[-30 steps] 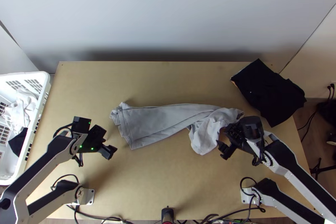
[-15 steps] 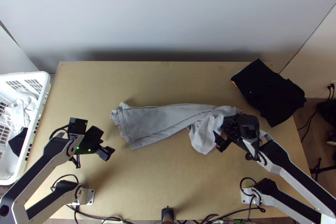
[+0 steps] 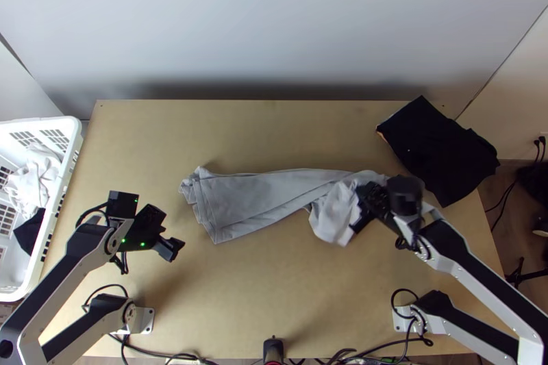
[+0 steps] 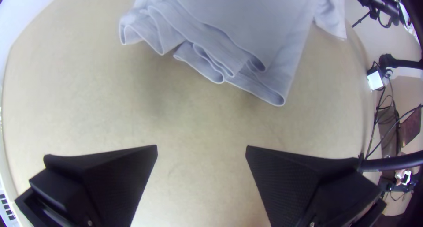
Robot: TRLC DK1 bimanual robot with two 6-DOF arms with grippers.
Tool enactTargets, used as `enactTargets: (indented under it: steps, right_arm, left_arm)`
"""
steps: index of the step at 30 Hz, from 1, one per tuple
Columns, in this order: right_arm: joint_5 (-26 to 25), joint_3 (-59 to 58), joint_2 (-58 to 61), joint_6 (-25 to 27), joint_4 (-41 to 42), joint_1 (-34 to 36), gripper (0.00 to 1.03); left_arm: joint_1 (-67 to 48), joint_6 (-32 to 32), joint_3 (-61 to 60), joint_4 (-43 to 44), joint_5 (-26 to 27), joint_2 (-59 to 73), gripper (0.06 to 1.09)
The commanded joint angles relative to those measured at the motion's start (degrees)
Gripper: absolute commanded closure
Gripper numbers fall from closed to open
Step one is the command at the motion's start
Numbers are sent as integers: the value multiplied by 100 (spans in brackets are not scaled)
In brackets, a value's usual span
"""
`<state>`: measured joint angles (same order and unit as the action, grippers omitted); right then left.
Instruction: Fold the t-shirt
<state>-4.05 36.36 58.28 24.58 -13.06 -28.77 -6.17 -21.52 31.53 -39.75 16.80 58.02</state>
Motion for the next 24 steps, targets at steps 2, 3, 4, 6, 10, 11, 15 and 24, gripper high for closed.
enactTargets:
  steps: [2, 3, 4, 6, 10, 11, 15, 24]
  right_arm:
    - [1, 811, -493, -348, 93, 3, 100]
    - [1, 943, -537, -401, 102, -32, 100]
    - [1, 1031, -572, -471, 146, -32, 100]
    - [1, 1137, -643, -551, 251, -32, 100]
    - [-8, 1224, -757, -656, 383, 3, 100]
    - [-8, 1233, -792, -674, 374, 12, 100]
    - [-8, 1233, -897, -805, 392, 12, 100]
    - [-16, 1312, -1029, -964, 515, 47, 100]
  left_arm:
    - [2, 16, 20, -68, 8, -71, 11]
    - [-7, 25, 20, -77, 8, -71, 11]
    - [-7, 34, 29, -77, 8, -89, 11]
    - [-15, 34, 29, -95, 8, -115, 11]
    - [-42, 78, 20, -112, 8, -151, 11]
    - [-51, 78, 29, -121, 8, -151, 11]
    - [-86, 86, 29, -139, 17, -159, 11]
    - [-420, 104, 29, -24, 298, 500, 11]
